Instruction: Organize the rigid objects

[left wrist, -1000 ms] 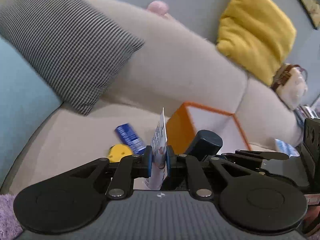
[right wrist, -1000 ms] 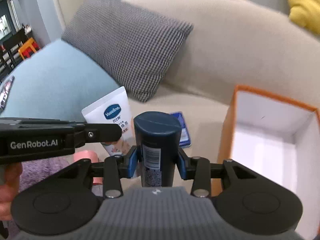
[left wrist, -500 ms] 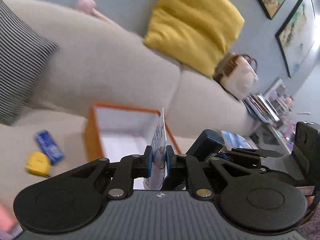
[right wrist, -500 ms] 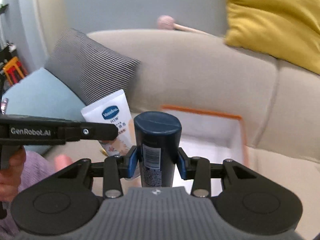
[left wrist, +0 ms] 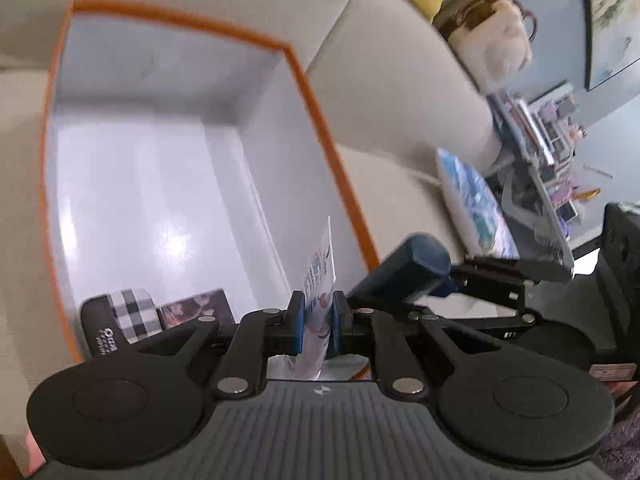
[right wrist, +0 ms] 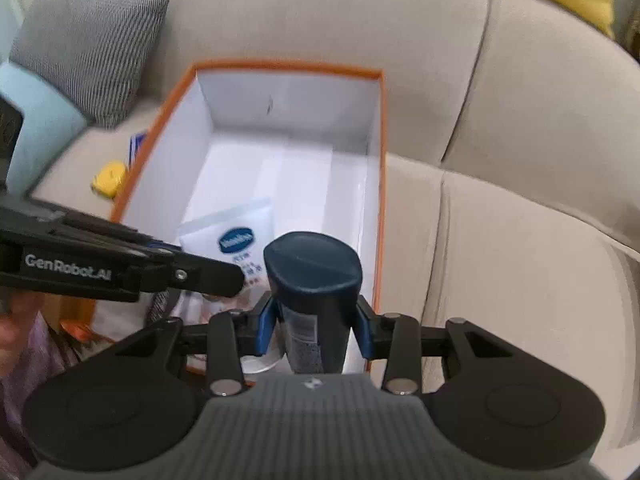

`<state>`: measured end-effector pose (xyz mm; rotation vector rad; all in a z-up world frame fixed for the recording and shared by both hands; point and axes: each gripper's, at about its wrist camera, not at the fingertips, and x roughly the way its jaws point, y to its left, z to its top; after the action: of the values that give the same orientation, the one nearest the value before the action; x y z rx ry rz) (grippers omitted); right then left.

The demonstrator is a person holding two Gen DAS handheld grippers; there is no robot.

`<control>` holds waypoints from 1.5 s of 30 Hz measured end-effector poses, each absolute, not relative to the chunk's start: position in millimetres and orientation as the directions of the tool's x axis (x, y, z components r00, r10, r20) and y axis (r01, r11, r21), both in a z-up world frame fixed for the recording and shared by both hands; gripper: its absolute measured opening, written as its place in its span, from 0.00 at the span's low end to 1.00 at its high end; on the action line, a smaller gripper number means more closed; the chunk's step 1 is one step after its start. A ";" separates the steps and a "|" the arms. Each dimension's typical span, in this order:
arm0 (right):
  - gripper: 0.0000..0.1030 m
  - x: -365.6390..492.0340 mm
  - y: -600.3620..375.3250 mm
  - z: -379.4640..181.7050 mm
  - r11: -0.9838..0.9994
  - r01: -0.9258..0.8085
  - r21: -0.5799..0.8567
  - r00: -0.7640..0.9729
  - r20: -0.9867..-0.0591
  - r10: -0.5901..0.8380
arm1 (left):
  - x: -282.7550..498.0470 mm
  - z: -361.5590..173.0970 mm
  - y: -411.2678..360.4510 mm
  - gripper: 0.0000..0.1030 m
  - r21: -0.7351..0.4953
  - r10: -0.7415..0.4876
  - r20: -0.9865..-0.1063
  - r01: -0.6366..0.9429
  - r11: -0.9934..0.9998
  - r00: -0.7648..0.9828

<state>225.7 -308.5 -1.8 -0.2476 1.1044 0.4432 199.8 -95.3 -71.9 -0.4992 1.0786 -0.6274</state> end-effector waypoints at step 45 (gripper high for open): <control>0.34 281.8 -268.3 -59.7 0.714 -0.697 -0.064 0.277 -0.943 0.185 | 246.5 -97.3 -102.4 0.23 -0.435 -0.483 -0.835 0.220 0.873 0.264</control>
<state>281.8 -268.3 -59.7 -0.5288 1.1467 0.6307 246.5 -102.4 -97.3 -0.2509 1.2162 -0.4817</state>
